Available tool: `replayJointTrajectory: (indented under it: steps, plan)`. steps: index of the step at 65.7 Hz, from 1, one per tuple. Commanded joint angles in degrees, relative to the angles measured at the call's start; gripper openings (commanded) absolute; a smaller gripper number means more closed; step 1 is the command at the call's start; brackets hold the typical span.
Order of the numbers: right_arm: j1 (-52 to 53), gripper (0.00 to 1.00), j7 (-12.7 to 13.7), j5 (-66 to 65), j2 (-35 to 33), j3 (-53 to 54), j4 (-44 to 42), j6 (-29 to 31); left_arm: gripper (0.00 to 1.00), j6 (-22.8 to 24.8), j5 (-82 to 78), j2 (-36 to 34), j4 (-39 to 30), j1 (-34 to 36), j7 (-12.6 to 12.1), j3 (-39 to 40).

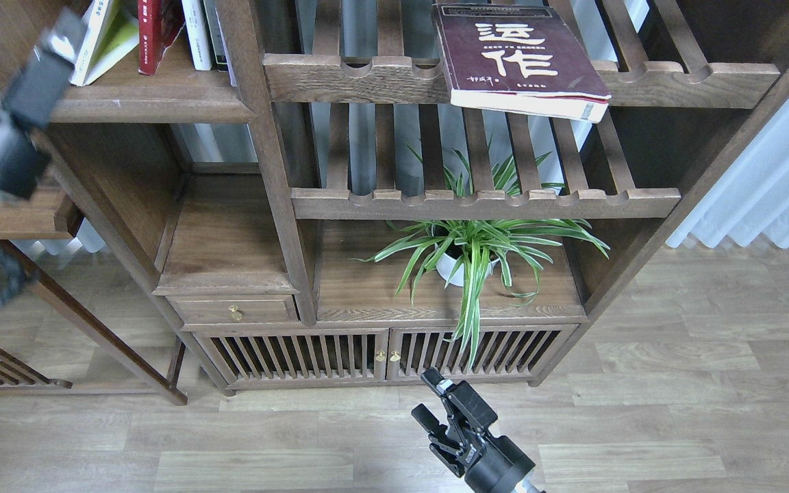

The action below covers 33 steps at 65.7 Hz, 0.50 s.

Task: Organize books on shelf
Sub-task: 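Release the yellow-green book and withdraw the left gripper downward, then reach the right gripper up and grasp the maroon book's lower edge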

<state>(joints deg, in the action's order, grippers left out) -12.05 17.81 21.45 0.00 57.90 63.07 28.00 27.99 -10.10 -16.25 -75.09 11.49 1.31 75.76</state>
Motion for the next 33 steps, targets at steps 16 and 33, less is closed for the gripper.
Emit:
replayJointTrajectory:
  steps: [16, 33]
  plan:
    - [0.80, 1.00, 0.03, -0.09, 0.00, 2.13, 7.76, 0.00, 1.00, 0.01, 0.00, 3.24, 0.38, -6.05, 0.71, 0.44]
    - [3.79, 1.00, 0.03, -2.20, 0.00, 10.30, 18.31, 0.00, 1.00, 0.01, 0.26, 2.89, 5.66, -5.52, 0.62, 4.30]
